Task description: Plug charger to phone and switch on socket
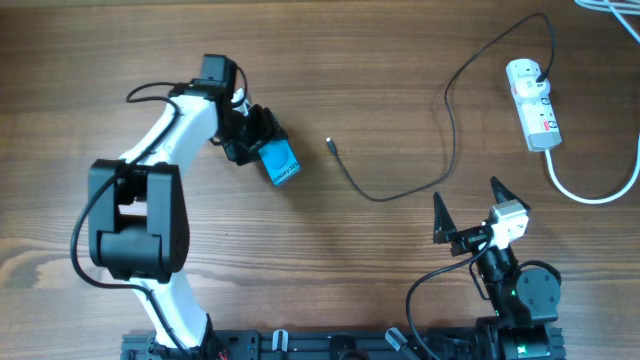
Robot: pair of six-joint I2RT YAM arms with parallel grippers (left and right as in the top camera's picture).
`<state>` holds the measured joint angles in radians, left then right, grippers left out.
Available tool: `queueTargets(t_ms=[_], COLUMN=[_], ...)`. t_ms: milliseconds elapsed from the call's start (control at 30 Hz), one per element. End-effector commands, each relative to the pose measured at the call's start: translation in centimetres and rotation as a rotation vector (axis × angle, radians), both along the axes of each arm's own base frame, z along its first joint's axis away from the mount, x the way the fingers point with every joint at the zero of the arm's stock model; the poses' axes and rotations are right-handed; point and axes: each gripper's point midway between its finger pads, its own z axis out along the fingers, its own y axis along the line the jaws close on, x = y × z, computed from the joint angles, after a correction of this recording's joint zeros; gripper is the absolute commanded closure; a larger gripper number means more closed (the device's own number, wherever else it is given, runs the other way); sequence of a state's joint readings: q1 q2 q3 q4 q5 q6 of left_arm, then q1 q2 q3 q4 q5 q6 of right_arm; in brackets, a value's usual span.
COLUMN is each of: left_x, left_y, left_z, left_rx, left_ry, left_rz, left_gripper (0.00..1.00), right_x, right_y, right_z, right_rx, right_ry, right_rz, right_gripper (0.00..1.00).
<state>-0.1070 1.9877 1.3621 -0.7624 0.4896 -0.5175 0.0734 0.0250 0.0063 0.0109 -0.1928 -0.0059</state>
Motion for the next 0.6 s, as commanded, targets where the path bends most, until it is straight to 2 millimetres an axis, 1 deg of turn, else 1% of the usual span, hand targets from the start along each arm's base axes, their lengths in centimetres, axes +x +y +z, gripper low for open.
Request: queueTargets(t_ms=[0, 67, 100, 133, 200, 233, 267, 333, 367, 400, 467, 500, 533, 567], left_x=[0.1, 0.2, 0.3, 0.3, 0.3, 0.3, 0.3, 0.3, 0.3, 0.3, 0.2, 0.2, 0.1, 0.0], left_y=[-2.7, -3.0, -3.3, -3.6, -4.0, -4.2, -4.3, -4.4, -4.4, -4.5, -4.7, -4.9, -5.2, -5.4], left_z=[5.1, 6.4, 7.0, 7.6, 8.3, 8.6, 8.9, 9.2, 9.2, 9.2, 9.2, 9.2, 9.2, 9.2], left_rx=[-0.346, -0.44, -0.476, -0.514, -0.559, -0.577, -0.596, -0.613, -0.612, -0.612, -0.611, -0.611, -0.611, -0.611], left_ry=[-0.088, -0.102, -0.111, -0.119, -0.131, -0.135, -0.14, -0.144, -0.149, -0.152, -0.159, -0.159, -0.161, -0.161], left_rz=[-0.096, -0.101, -0.106, -0.115, -0.128, -0.135, -0.14, -0.146, -0.149, -0.153, -0.166, -0.172, -0.18, -0.186], left_gripper=[0.36, 0.35, 0.34, 0.34, 0.33, 0.34, 0.34, 0.34, 0.33, 0.33, 0.34, 0.33, 0.33, 0.33], right_x=[0.0, 0.0, -0.2, -0.7, -1.1, -1.1, -1.2, -1.1, -0.9, -0.5, 0.4, 1.0, 2.3, 3.1], right_y=[-0.1, 0.1, 1.0, 2.2, 2.9, 2.9, 3.0, 3.3, 3.5, 3.9, 4.4, 4.6, 4.7, 4.8], right_z=[0.0, -0.1, 0.1, 0.4, 1.6, 2.8, 4.9, 8.0, 10.0, 12.1, 14.3, 15.1, 15.8, 16.2], right_rx=[0.013, 0.155, 0.172, 0.118, 0.131, 0.137, 0.136, 0.137, 0.138, 0.136, 0.139, 0.127, 0.142, 0.153], right_ry=[0.001, 0.046, 0.049, 0.028, 0.048, 0.056, 0.06, 0.084, 0.119, 0.19, 0.338, 0.425, 0.564, 0.608], right_rz=[-0.006, 0.006, 0.062, 0.139, 0.178, 0.178, 0.186, 0.202, 0.213, 0.231, 0.25, 0.256, 0.245, 0.243], right_gripper=[0.0, 0.0, 0.0, 0.0, 0.0, 0.01, 0.0, 0.0, 0.0, 0.0, 0.0, 0.0, 0.0, 0.01])
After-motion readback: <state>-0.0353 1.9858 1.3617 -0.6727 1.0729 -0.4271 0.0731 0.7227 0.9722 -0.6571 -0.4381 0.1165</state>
